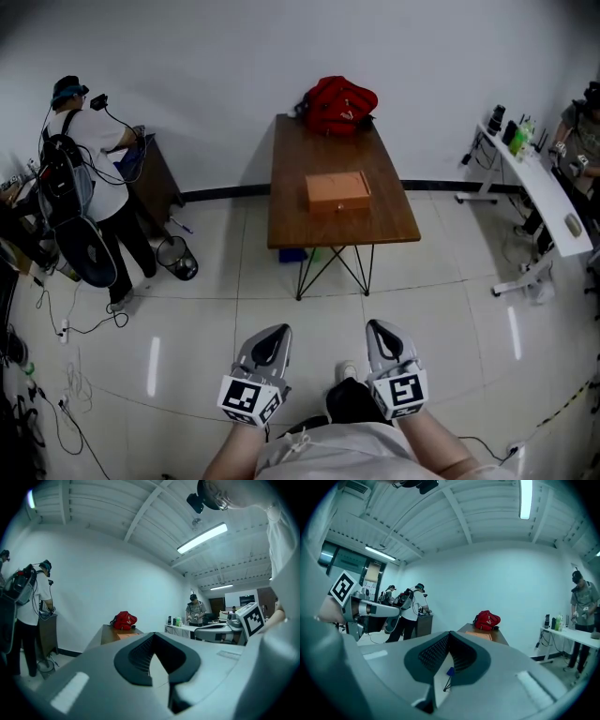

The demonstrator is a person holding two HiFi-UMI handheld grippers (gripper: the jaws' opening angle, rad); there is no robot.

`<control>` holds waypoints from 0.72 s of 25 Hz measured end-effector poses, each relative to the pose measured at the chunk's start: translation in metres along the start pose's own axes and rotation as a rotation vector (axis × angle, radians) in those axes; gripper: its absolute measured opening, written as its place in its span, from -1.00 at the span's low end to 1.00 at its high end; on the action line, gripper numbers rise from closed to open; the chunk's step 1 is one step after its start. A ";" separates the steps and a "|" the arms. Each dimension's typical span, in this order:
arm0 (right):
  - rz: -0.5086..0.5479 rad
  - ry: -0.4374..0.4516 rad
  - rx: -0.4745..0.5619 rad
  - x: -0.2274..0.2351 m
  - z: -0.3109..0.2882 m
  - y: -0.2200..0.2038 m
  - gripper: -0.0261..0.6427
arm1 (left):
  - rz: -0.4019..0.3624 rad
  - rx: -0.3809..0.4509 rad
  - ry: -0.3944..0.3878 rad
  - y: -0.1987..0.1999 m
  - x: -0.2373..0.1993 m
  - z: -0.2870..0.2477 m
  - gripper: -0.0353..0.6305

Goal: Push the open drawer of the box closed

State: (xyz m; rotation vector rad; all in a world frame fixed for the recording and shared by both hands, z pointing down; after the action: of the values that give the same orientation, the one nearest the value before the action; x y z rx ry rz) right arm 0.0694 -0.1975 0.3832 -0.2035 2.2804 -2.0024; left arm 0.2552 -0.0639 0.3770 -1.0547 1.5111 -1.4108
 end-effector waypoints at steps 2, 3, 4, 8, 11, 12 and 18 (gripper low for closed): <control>0.006 0.003 0.000 -0.007 0.012 -0.001 -0.91 | 0.016 0.000 -0.001 -0.002 0.008 0.012 -0.88; 0.006 0.004 -0.001 -0.009 0.016 -0.001 -0.91 | 0.021 0.002 -0.004 -0.002 0.011 0.015 -0.88; -0.001 0.004 -0.005 -0.011 0.020 -0.001 -0.91 | 0.024 0.003 -0.009 -0.002 0.015 0.018 -0.88; -0.029 0.008 -0.032 -0.017 0.035 -0.006 -0.91 | 0.036 0.006 -0.022 0.000 0.031 0.029 -0.88; -0.033 0.025 -0.037 -0.020 0.036 -0.002 -0.91 | 0.048 0.014 -0.027 0.004 0.035 0.029 -0.88; -0.037 0.031 -0.039 -0.019 0.037 -0.002 -0.91 | 0.048 0.014 -0.028 0.005 0.037 0.028 -0.88; -0.026 0.075 -0.050 -0.016 0.046 0.001 -0.92 | 0.047 0.004 -0.029 0.007 0.053 0.026 -0.88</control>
State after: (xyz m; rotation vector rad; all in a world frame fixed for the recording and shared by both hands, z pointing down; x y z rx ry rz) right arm 0.0930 -0.2402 0.3763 -0.1659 2.3874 -1.9998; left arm 0.2613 -0.1218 0.3683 -1.0265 1.5022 -1.3598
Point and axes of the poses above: the fingertips, and each gripper's own axes: z backward along the fingers, x to its right, y out of its top, the point moved 7 cm from there along z, backward along the fingers, and after that the axes turned 6 degrees about -z, right-handed, at the moved point
